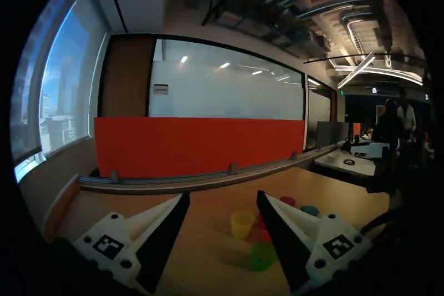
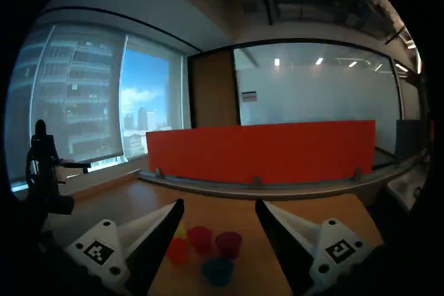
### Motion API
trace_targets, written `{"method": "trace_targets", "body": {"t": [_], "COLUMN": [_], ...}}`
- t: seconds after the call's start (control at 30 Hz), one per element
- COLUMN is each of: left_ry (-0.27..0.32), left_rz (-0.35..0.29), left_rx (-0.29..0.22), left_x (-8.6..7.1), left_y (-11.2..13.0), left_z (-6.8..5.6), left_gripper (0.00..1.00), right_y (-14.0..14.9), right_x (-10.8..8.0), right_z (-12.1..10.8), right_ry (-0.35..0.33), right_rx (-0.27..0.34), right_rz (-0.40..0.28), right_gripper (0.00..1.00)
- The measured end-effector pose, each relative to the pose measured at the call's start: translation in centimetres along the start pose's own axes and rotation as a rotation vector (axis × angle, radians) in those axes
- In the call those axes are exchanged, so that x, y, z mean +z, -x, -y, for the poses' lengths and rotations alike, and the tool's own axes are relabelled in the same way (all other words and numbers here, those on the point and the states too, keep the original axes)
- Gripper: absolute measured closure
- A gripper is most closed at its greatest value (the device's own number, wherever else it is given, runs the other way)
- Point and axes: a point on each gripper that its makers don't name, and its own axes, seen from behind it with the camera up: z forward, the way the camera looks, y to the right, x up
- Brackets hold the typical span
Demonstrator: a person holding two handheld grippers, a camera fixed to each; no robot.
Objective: Pour water
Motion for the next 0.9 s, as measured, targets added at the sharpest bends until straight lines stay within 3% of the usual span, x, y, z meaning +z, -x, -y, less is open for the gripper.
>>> {"method": "trace_targets", "body": {"t": [0.3, 0.63, 0.9], "left_ry": [0.095, 0.141, 0.175], "left_rz": [0.0, 0.003, 0.049], "left_rx": [-0.019, -0.011, 0.014], "left_x": [-0.2, -0.3, -0.3], "left_y": [-0.2, -0.1, 1.2], "left_z": [-1.6, -2.5, -3.3], "left_gripper": [0.11, 0.11, 0.11], "right_y": [0.0, -0.3, 1.0], "right_x": [0.1, 0.0, -0.2], "right_z": [3.1, 3.9, 4.0], "right_ry": [-0.143, -0.17, -0.176], "right_rx": [-0.04, -0.075, -0.11], "right_rz": [0.007, 0.018, 0.084], "right_gripper": [0.0, 0.0, 0.0]}}
